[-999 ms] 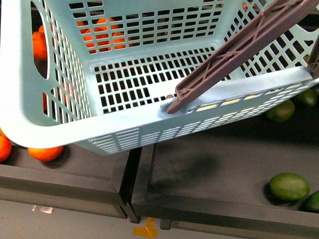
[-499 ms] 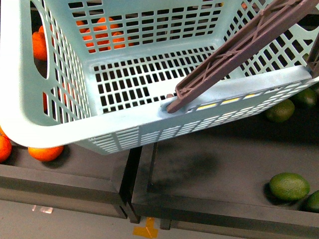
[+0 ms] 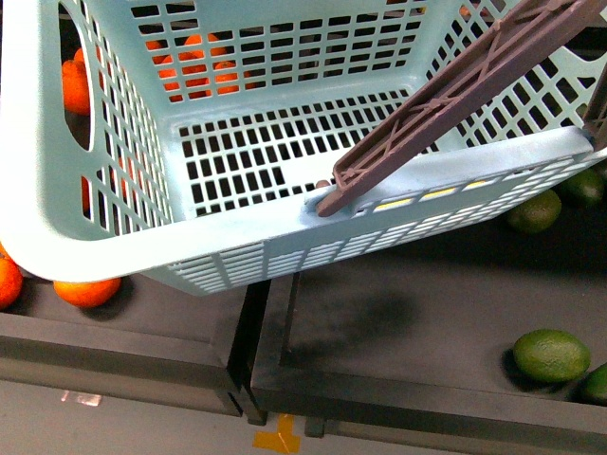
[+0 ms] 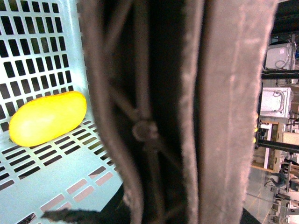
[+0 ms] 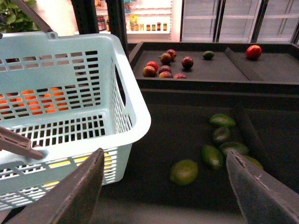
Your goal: Pick mango and avocado into basket
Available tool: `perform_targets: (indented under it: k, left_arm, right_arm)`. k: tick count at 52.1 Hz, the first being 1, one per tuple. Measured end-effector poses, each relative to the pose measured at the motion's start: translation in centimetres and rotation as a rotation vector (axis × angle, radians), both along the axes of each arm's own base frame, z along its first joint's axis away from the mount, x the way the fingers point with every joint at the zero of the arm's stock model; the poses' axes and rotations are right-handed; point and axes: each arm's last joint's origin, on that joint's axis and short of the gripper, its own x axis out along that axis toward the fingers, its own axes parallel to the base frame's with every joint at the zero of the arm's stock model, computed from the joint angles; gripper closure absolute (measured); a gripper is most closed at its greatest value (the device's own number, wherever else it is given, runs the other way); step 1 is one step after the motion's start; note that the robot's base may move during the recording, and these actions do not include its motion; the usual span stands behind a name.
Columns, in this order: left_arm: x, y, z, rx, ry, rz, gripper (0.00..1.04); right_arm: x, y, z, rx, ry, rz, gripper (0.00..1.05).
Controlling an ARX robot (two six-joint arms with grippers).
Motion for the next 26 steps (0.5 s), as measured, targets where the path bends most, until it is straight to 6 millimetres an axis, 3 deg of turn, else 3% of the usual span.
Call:
perform_targets:
  k: [5,26]
  left_arm:
    - [0.0,0.0,0.0,0.0,0.0,0.0,0.9]
    - [-0.33,-0.47,0.01,-0.009,0.007,-0.025,0.9]
  right_arm:
    - [0.0,0.0,0.01,0.0,0.0,0.0,0.07]
    - [-0.01,-0.01,0.01,0.0,0.0,-0.003,0.09]
